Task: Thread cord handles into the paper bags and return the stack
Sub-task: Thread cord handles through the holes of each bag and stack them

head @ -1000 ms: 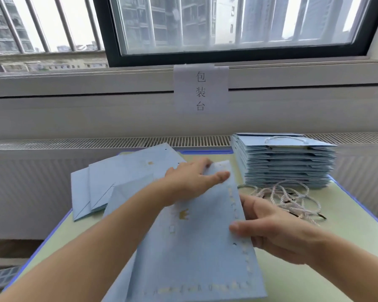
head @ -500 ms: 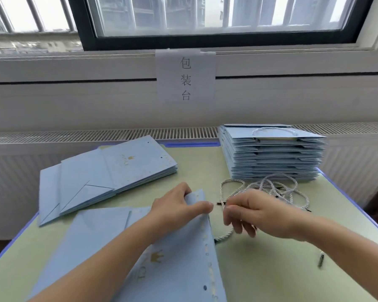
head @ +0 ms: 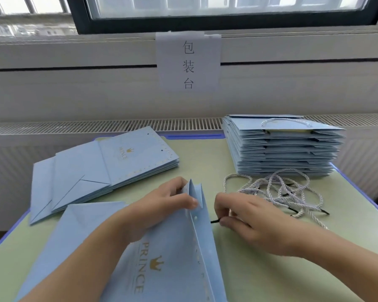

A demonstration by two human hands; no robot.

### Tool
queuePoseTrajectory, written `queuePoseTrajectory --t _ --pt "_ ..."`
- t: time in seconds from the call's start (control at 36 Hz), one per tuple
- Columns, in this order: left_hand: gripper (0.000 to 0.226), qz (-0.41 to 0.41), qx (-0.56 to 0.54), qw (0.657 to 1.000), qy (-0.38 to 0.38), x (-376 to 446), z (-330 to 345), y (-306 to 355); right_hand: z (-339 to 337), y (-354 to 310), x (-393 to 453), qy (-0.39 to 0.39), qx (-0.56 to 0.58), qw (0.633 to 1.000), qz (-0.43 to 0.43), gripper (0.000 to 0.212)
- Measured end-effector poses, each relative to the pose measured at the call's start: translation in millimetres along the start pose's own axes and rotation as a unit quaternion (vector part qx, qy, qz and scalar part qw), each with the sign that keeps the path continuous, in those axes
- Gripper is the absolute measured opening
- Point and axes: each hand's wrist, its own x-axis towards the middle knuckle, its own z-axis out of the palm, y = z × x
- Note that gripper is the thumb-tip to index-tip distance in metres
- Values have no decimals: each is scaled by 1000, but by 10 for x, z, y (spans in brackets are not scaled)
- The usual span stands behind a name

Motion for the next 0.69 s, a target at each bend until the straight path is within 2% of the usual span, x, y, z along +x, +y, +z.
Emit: queuePoseTrajectory --t 0.14,0.31,0.39,0.5,0.56,0.69 --pt "47 -2 -45 999 -23 -4 -91 -42 -3 -16 131 15 31 999 42 21" --pt "48 -3 -55 998 -21 6 -78 -42 90 -90 266 25 136 986 93 38" --pt "49 2 -57 998 -24 6 -77 -40 168 -109 269 26 209 973 98 29" --pt "49 4 -52 998 -26 9 -83 -42 210 -115 262 63 207 971 99 26" --pt "50 2 -51 998 -25 13 -83 -43 206 -140 252 75 247 961 102 30" --pt "54 0 -50 998 -23 17 -86 -43 251 -172 223 56 322 938 119 25"
